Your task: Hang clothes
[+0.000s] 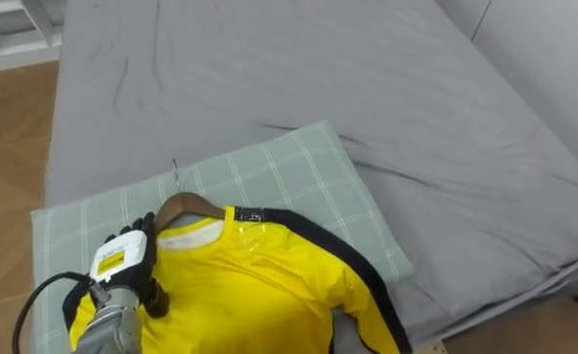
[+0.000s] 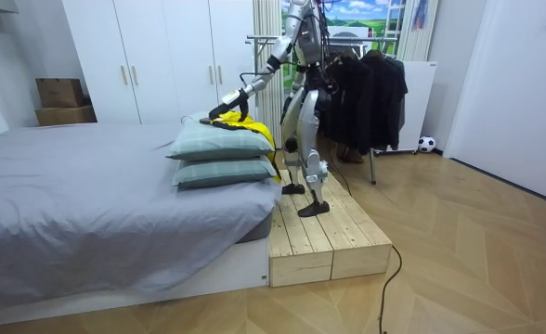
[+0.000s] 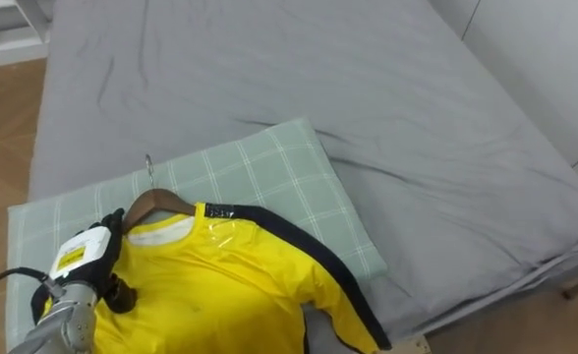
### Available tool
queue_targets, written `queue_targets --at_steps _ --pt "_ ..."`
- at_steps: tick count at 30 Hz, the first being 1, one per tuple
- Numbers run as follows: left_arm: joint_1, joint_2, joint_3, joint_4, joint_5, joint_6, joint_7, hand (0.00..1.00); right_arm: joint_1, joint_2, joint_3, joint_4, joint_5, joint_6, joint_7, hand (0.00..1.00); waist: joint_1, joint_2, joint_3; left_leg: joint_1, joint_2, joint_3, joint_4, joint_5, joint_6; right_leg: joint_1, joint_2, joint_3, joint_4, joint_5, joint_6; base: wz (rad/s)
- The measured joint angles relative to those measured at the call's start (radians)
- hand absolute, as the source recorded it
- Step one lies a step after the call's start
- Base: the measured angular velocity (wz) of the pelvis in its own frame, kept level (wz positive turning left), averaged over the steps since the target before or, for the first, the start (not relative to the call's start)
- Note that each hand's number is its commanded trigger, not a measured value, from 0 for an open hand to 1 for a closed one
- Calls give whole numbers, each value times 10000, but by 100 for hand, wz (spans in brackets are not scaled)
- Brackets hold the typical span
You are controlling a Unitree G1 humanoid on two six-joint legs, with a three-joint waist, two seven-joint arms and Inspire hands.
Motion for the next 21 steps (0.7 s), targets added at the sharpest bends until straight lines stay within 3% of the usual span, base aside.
queue_targets --at_steps 11,21 --pt "1 20 11 538 -709 20 239 0 6 5 151 1 83 14 -142 0 -7 -37 -17 -108 18 97 -27 -80 47 -116 59 128 104 110 -45 -3" --pt "8 12 16 798 -1072 -33 546 0 -37 112 595 4 80 127 -339 0 215 -206 -117 -87 34 94 -11 -90 33 -115 62 115 142 96 -57 0"
